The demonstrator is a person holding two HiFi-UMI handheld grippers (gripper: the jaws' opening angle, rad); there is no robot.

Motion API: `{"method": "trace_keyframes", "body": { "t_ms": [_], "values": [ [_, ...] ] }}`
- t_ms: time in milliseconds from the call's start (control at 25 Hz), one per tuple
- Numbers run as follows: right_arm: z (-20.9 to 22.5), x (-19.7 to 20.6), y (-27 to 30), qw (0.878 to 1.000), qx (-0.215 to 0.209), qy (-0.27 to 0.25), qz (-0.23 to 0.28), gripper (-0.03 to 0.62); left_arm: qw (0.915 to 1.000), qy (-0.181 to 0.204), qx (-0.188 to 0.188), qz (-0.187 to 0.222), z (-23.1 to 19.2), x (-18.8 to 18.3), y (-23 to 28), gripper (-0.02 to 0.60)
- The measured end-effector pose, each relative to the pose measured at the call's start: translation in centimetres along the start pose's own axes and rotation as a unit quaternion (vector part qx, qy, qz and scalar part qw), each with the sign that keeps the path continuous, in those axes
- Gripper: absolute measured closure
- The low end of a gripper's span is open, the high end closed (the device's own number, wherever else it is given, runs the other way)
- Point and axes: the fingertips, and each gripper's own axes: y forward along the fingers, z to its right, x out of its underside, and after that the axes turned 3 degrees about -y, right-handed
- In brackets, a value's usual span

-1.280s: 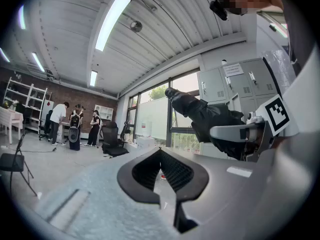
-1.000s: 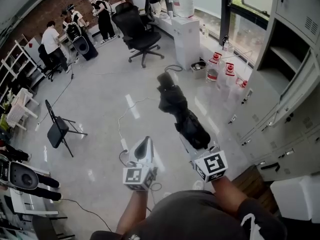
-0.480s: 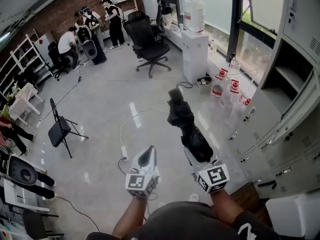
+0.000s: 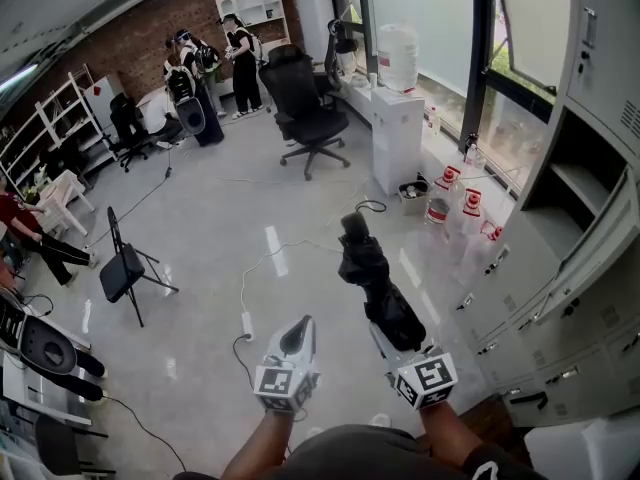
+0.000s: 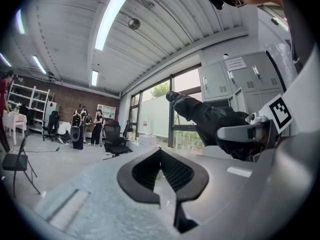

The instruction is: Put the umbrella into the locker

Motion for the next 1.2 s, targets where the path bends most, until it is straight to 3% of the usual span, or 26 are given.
{"method": "trace_keyframes", "body": {
  "t_ms": [280, 640, 1200],
  "values": [
    [2.5, 0.8, -0.9, 1.000, -0.008, -0.004, -0.001, 0.355, 1.0000, -0.003, -0.003, -0.002, 2.6, 0.6, 1.6, 0.577],
    [4.9, 1.9, -0.7, 1.000, 0.010, 0.003, -0.014, 0.355, 0.9996, 0.000, 0.024, -0.012, 4.2, 1.3, 4.8, 0.577],
    [7.5, 0.7, 6.7, 0.997, 0.072, 0.010, -0.024, 0.355, 0.9947, 0.006, 0.102, 0.000, -0.4, -0.5, 12.8, 0.577]
  ]
}}
